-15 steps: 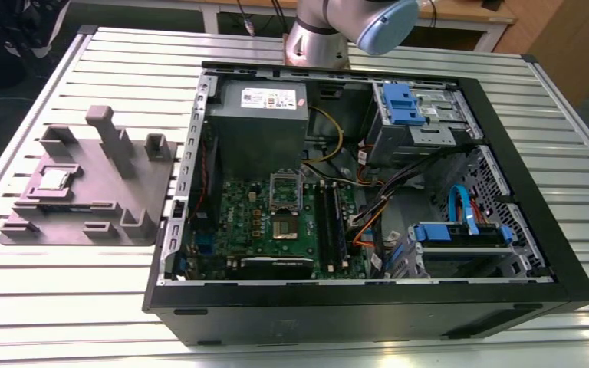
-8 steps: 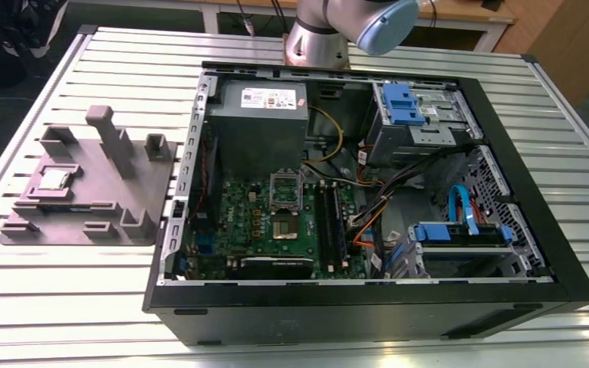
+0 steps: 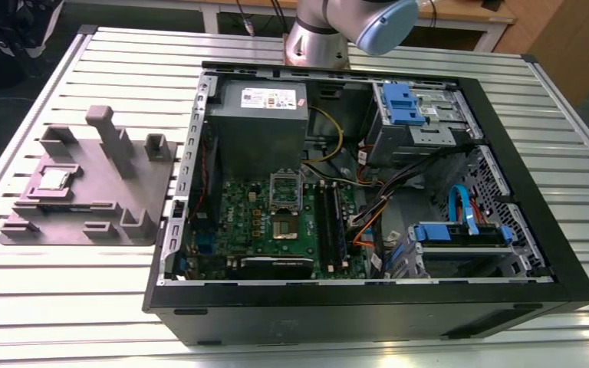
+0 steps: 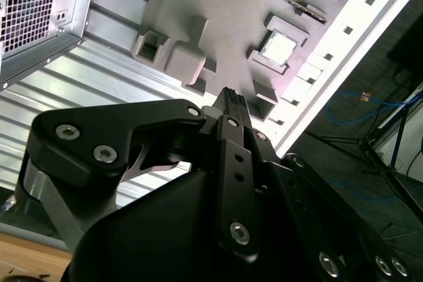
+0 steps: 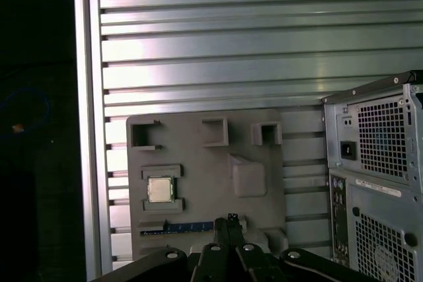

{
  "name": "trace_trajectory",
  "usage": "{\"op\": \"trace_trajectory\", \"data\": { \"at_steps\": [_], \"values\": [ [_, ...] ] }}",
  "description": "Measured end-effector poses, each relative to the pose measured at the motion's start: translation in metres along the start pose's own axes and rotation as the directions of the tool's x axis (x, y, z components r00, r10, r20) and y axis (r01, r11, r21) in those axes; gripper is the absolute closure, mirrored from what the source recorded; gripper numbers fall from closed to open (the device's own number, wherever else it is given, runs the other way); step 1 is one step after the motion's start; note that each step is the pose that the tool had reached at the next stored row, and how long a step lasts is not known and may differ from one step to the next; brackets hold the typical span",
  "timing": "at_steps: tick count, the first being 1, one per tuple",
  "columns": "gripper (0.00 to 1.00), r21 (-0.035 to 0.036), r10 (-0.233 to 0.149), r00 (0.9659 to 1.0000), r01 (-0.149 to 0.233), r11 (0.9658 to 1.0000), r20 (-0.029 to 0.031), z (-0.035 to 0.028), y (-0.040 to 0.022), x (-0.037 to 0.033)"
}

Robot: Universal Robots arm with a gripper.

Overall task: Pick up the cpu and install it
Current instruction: 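Reach for the cpu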

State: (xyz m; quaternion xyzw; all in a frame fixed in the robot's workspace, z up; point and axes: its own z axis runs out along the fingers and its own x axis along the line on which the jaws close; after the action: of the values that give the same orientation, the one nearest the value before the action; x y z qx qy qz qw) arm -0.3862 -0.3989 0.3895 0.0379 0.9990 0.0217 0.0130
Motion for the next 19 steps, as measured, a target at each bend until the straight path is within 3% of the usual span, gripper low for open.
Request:
{"op": "trace_trajectory", "data": {
  "at_steps": [19],
  "values": [
    [0.90, 0.0000, 0.000, 1.0000, 0.000, 1.0000, 0.0000, 0.0002, -0.0007, 0.0085]
  ]
}}
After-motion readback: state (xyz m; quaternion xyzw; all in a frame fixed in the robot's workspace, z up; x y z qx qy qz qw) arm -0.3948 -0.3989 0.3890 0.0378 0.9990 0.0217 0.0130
